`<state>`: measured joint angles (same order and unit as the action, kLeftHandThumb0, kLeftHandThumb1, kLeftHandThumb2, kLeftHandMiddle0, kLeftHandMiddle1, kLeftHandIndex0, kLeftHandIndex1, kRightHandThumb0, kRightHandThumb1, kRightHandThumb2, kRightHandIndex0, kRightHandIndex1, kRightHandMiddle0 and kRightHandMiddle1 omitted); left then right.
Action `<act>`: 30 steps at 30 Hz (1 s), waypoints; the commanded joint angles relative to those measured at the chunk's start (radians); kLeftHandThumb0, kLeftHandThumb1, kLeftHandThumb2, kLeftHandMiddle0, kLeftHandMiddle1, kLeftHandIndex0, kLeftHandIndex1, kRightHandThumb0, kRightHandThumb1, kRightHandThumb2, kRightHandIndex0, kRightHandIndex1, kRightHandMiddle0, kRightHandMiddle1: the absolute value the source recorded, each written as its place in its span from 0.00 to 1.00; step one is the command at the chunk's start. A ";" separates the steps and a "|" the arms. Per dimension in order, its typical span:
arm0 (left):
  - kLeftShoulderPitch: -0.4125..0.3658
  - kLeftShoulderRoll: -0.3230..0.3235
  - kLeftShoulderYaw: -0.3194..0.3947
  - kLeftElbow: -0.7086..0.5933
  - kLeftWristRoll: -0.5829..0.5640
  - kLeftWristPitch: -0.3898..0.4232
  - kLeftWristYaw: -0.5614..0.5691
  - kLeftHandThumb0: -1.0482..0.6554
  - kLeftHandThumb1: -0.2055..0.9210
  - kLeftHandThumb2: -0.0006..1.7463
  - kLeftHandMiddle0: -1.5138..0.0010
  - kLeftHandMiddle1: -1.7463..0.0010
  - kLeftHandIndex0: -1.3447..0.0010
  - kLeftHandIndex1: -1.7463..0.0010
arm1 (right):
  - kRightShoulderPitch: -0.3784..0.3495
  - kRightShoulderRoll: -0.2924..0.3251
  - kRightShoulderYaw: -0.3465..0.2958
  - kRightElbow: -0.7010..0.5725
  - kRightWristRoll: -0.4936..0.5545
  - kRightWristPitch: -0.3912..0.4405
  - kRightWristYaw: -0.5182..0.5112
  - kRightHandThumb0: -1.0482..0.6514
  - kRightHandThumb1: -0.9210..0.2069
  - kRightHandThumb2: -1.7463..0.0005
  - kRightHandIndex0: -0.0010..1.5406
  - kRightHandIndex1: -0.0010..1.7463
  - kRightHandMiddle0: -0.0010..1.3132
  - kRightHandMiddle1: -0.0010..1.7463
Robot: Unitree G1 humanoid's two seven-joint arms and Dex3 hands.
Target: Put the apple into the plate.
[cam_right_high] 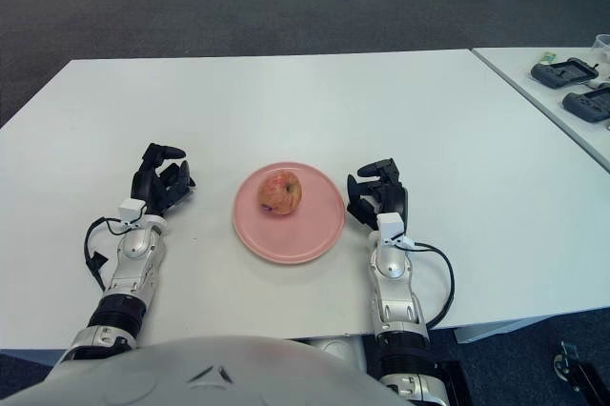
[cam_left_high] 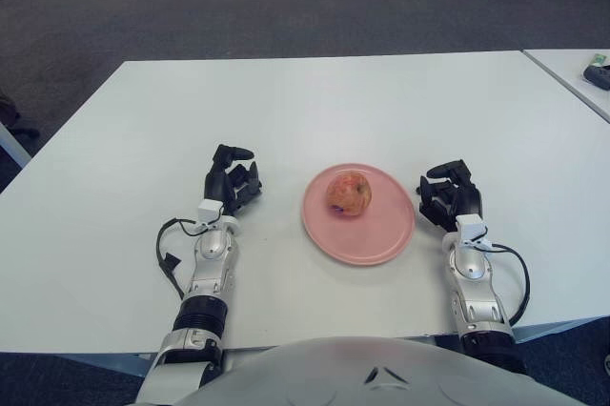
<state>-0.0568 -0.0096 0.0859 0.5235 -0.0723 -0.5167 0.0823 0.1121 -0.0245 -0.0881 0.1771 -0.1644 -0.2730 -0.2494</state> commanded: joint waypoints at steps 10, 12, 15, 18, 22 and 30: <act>0.057 -0.043 0.024 0.001 -0.038 0.097 -0.015 0.38 0.70 0.57 0.52 0.00 0.70 0.00 | -0.009 -0.004 -0.005 0.010 0.017 0.011 0.011 0.40 0.18 0.54 0.40 0.70 0.24 1.00; 0.059 -0.045 0.026 -0.001 -0.039 0.101 -0.017 0.38 0.70 0.56 0.52 0.00 0.70 0.00 | -0.009 -0.004 -0.004 0.011 0.019 0.013 0.013 0.40 0.18 0.54 0.40 0.69 0.24 1.00; 0.061 -0.049 0.031 -0.003 -0.044 0.108 -0.014 0.38 0.72 0.55 0.53 0.00 0.71 0.00 | -0.012 -0.005 -0.004 0.018 0.024 0.009 0.018 0.40 0.18 0.54 0.40 0.69 0.24 1.00; 0.060 -0.051 0.039 -0.001 -0.048 0.116 -0.012 0.38 0.73 0.54 0.54 0.00 0.72 0.00 | -0.014 -0.008 -0.003 0.025 0.023 0.003 0.019 0.40 0.19 0.53 0.39 0.69 0.24 1.00; 0.057 -0.054 0.047 -0.002 -0.052 0.122 -0.010 0.39 0.74 0.53 0.55 0.00 0.72 0.00 | -0.017 -0.011 -0.002 0.035 0.019 -0.005 0.017 0.40 0.19 0.53 0.40 0.70 0.24 1.00; 0.057 -0.057 0.059 -0.002 -0.058 0.131 -0.019 0.39 0.76 0.52 0.55 0.00 0.73 0.00 | -0.024 -0.015 -0.001 0.061 0.032 -0.010 0.038 0.40 0.19 0.53 0.40 0.70 0.25 1.00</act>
<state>-0.0398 -0.0537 0.1386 0.4788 -0.1152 -0.4392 0.0689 0.0996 -0.0311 -0.0884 0.2079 -0.1411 -0.2870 -0.2259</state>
